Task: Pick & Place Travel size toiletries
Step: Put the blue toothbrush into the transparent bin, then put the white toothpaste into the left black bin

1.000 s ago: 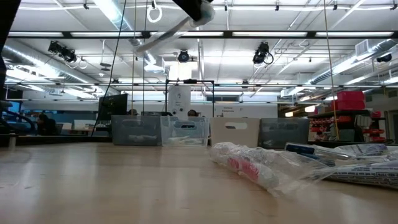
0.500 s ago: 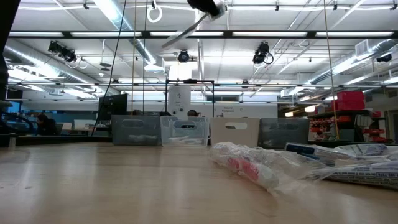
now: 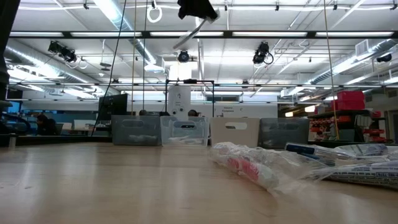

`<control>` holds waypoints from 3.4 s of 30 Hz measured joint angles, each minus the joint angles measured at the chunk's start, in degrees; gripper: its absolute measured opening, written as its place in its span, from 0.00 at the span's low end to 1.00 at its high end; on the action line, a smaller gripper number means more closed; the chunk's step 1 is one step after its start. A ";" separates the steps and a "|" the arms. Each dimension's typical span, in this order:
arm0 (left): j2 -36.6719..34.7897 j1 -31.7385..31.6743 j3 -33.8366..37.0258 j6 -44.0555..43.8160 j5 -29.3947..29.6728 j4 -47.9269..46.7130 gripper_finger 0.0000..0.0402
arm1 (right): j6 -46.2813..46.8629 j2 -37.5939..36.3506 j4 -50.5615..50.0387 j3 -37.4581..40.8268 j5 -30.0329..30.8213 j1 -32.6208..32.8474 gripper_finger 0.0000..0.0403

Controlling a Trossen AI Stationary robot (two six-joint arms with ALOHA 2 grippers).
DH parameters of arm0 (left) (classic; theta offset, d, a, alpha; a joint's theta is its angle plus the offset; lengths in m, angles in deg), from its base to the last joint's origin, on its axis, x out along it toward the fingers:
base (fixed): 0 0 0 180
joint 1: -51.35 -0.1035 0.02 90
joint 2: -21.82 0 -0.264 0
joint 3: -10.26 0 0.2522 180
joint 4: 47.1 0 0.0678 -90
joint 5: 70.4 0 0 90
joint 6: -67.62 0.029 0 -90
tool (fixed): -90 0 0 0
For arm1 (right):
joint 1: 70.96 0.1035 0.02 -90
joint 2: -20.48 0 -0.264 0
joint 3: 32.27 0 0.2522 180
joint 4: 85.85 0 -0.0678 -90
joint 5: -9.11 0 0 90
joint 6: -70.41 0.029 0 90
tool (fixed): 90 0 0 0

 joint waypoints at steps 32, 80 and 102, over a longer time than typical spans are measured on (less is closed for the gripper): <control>0.28 -14.93 22.67 -26.54 3.44 22.45 0.19 | -0.24 5.50 -0.25 0.00 3.54 0.00 0.01; 0.31 -15.61 43.95 -33.99 5.67 45.03 0.51 | -1.27 6.02 0.19 0.00 7.43 -0.08 0.01; -13.94 -11.71 43.87 -25.85 -2.21 44.82 0.21 | -1.29 6.02 0.15 0.00 7.41 -0.07 0.01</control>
